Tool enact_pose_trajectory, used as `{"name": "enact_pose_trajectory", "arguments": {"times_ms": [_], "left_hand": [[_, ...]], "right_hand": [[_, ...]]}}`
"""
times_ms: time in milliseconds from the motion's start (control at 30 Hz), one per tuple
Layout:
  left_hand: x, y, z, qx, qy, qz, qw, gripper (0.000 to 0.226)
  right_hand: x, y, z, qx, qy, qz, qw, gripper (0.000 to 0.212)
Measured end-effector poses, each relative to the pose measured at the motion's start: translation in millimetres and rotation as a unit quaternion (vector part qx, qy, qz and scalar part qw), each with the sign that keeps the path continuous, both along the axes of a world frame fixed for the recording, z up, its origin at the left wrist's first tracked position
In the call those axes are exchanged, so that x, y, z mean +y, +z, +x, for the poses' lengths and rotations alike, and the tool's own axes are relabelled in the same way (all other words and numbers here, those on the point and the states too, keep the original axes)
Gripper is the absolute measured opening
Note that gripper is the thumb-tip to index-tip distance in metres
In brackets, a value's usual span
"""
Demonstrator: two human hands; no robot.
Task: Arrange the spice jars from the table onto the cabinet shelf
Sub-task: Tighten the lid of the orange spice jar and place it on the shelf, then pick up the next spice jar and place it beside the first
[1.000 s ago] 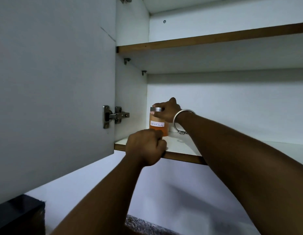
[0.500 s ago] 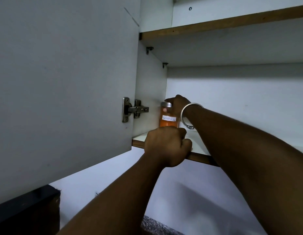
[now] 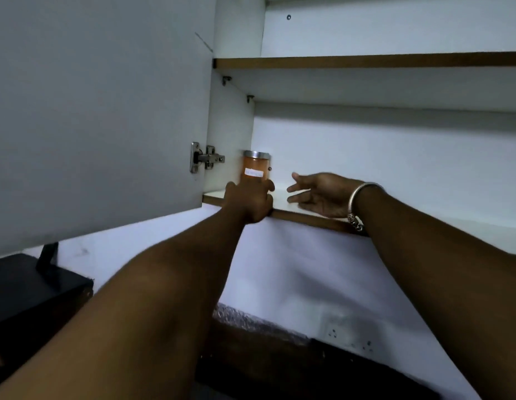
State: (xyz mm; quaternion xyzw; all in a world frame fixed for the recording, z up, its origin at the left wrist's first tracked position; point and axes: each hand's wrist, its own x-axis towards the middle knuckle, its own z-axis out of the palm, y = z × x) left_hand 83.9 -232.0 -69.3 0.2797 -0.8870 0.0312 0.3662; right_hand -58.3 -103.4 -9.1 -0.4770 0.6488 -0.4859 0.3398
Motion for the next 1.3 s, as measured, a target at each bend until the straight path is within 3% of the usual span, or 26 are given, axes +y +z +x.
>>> {"name": "enact_pose_trajectory", "arguments": {"times_ms": [67,100,167,233,333,400,500,633,700,800,900,933,1033,1100,1200,1300], "left_hand": [[49,-1,-7,0.092,-0.080,0.092,0.988,0.031],[77,-3,-11,0.173,-0.139,0.172,0.960,0.028],[136,-11,-13,0.297,-0.241,0.352,0.854,0.031],[183,-27,-8,0.326,-0.300,0.457,0.771,0.030],[226,-57,9,0.346,-0.353,0.512,0.703,0.022],[253,-88,18,0.335,-0.371,0.555,0.665,0.026],[285,-152,20,0.255,-0.365,0.584,0.679,0.033],[325,-264,20,0.153,-0.348,0.614,0.691,0.035],[343,-316,24,0.081,-0.325,0.630,0.701,0.034],[355,-388,35,-0.034,-0.281,0.677,0.679,0.028],[360,-440,44,-0.124,-0.252,0.692,0.665,0.021],[361,-451,45,-0.134,-0.239,0.694,0.666,0.024],[366,-467,46,-0.153,-0.222,0.686,0.676,0.033],[367,-469,45,-0.185,-0.224,0.665,0.688,0.036],[366,-468,44,-0.228,-0.248,0.646,0.685,0.038],[365,-458,44,-0.228,-0.269,0.624,0.697,0.034]], "right_hand": [[37,-1,13,-0.033,0.024,-0.011,0.999,0.046],[53,-1,19,-0.057,0.045,-0.015,0.997,0.055],[92,-8,31,-0.082,0.075,-0.029,0.993,0.073],[131,-26,40,-0.082,0.084,-0.052,0.992,0.087],[181,-71,46,-0.098,0.079,-0.093,0.988,0.093],[214,-115,49,-0.122,0.038,-0.120,0.985,0.084],[248,-193,62,-0.102,-0.084,-0.147,0.980,0.072],[277,-312,72,0.128,-0.232,-0.064,0.962,0.043],[296,-368,77,0.166,-0.231,0.037,0.958,0.036],[322,-439,78,0.164,-0.203,0.171,0.950,0.031],[344,-487,80,0.253,-0.151,0.271,0.916,0.013],[351,-500,81,0.269,-0.141,0.307,0.902,0.019],[366,-533,86,0.322,-0.107,0.416,0.843,0.064],[370,-547,88,0.335,-0.115,0.425,0.833,0.073],[366,-552,88,0.333,-0.139,0.384,0.850,0.054],[354,-534,81,0.268,-0.161,0.335,0.889,0.024]]}}
